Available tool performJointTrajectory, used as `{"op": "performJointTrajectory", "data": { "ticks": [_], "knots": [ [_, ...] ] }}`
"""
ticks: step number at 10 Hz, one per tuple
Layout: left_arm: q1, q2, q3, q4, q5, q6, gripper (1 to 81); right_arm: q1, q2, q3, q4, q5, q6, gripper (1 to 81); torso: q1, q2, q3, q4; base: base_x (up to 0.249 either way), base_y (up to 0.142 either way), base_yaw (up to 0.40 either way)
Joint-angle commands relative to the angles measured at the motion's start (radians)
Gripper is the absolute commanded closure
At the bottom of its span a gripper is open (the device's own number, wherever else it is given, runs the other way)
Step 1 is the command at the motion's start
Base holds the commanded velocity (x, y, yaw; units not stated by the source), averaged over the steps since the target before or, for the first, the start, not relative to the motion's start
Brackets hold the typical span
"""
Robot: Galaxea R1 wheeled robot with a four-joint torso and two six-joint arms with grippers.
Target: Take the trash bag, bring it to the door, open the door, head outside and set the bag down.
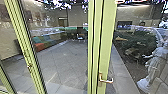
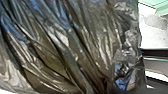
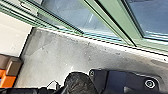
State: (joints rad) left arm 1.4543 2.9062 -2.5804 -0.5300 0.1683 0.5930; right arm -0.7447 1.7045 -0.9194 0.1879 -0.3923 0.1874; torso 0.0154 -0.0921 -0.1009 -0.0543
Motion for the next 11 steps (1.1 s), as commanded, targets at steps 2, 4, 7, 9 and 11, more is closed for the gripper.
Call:
{"op": "performJointTrajectory", "data": {
  "ticks": [2, 4, 7, 9, 11],
  "knots": [
    [-0.056, -0.001, 0.006, -0.010, 0.086, -0.002, 81.1, 0.227, -0.021, -0.042, 0.030, -0.181, 0.139, 1.0, 0.000, 0.000, 0.000, 0.000, 0.000, 0.000, 0.000],
    [-0.057, -0.001, 0.008, -0.010, 0.085, -0.004, 81.1, 0.285, 0.017, -0.087, 0.030, -0.233, 0.182, 1.0, 0.000, 0.000, 0.000, 0.000, 0.000, 0.000, 0.000],
    [-0.057, 0.002, -0.001, -0.010, 0.086, -0.002, 81.1, 0.423, 0.115, -0.151, -0.008, -0.344, 0.306, 1.0, 0.000, 0.000, 0.000, 0.000, 0.000, 0.000, 0.000],
    [-0.057, 0.001, -0.001, -0.010, 0.085, -0.004, 81.1, 0.463, 0.172, -0.182, -0.065, -0.364, 0.394, 1.0, 0.000, 0.000, 0.000, 0.000, 0.000, 0.000, 0.000],
    [-0.057, 0.002, -0.001, -0.010, 0.085, -0.004, 81.1, 0.477, 0.206, -0.228, -0.056, -0.364, 0.405, 1.0, 0.000, 0.000, -0.001, 0.000, 0.000, 0.000, 0.000]
  ]
}}
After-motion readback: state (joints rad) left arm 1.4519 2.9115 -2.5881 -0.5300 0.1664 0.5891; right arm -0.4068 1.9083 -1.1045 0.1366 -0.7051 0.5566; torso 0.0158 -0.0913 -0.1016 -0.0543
